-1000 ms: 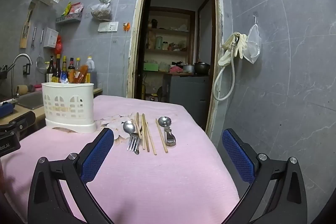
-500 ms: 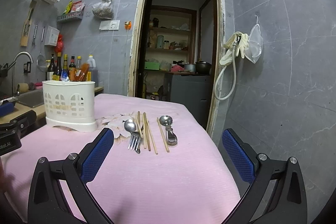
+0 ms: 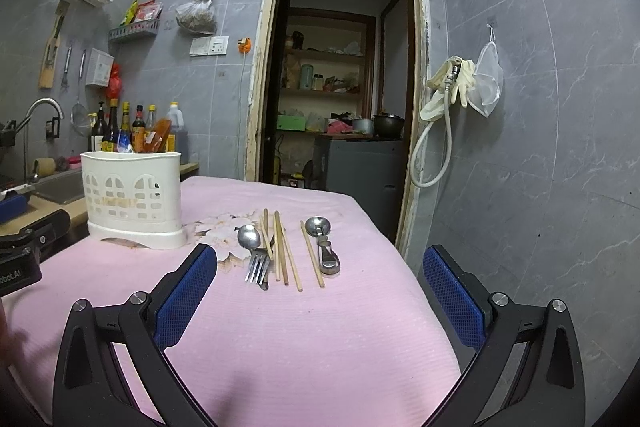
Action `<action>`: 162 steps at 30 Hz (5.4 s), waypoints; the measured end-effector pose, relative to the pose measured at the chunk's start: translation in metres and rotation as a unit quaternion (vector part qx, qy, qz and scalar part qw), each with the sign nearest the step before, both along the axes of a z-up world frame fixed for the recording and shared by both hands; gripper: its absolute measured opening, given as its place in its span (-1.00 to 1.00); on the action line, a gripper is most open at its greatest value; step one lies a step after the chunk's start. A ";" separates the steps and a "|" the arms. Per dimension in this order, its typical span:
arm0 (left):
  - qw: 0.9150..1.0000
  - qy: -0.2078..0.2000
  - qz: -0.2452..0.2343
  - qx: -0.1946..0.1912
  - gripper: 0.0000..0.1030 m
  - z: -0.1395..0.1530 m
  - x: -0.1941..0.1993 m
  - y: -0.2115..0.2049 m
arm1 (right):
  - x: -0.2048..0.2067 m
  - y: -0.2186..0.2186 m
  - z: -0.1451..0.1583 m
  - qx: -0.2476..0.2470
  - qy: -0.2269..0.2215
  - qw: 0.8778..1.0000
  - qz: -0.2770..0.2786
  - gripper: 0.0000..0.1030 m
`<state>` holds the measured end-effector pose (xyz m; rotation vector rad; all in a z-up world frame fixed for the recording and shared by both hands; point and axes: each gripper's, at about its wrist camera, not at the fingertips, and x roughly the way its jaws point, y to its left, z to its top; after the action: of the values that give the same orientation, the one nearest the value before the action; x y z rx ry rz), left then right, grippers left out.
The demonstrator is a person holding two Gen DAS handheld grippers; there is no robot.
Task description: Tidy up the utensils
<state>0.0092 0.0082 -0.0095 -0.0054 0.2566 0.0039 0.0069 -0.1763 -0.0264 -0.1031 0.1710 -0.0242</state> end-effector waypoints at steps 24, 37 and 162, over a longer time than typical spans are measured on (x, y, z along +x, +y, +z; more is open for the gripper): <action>1.000 0.008 0.002 0.000 0.70 -0.002 0.006 -0.001 | 0.006 -0.002 -0.005 0.002 0.007 1.000 0.002 1.00; 1.000 0.010 0.002 0.000 0.70 -0.003 0.007 -0.001 | 0.007 -0.002 -0.006 0.002 0.008 1.000 0.002 1.00; 0.989 0.084 -0.124 -0.020 -1.00 0.055 0.199 -0.073 | 0.186 -0.052 0.035 0.109 0.115 0.969 0.189 -0.81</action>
<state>0.2084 -0.0652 0.0458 -0.0129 0.4252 -0.2488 0.1933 -0.2286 0.0087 0.0822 0.3813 0.3883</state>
